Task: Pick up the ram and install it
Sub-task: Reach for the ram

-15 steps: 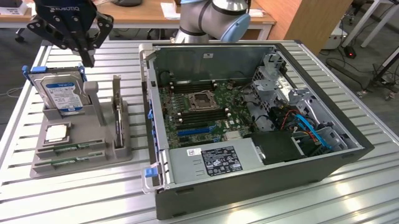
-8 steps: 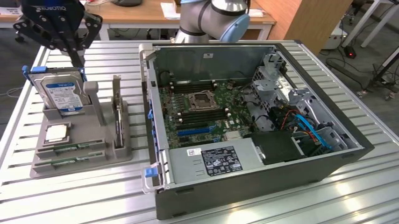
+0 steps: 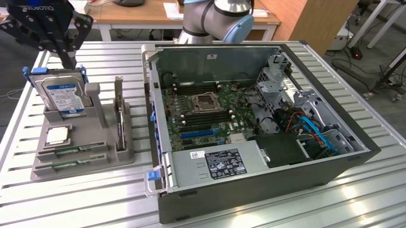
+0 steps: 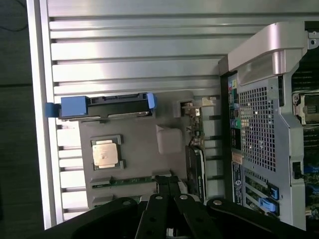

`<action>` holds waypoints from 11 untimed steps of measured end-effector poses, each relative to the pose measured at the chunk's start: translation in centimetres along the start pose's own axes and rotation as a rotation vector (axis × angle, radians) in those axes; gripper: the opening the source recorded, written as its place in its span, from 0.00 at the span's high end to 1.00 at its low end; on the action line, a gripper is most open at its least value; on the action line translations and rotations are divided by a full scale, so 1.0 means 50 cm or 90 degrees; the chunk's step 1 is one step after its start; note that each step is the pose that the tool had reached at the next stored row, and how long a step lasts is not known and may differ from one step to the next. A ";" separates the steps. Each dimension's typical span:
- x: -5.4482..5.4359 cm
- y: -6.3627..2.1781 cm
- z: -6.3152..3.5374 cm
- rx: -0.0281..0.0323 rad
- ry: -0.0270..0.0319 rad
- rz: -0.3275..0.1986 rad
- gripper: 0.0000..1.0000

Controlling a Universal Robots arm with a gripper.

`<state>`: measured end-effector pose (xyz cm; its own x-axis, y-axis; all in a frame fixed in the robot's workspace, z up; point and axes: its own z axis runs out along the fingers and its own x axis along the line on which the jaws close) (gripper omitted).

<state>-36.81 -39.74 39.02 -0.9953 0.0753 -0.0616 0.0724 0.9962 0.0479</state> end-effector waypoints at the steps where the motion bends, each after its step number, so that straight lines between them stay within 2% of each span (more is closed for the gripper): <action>1: 0.001 0.000 0.000 0.0000 0.0000 0.000 0.91; 9: 0.001 0.000 0.000 0.0000 0.0001 0.000 0.91; 11: 0.001 0.000 0.000 0.0001 0.0021 0.000 0.91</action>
<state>-36.88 -39.74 39.01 -0.9954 0.0755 -0.0583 0.0728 0.9962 0.0477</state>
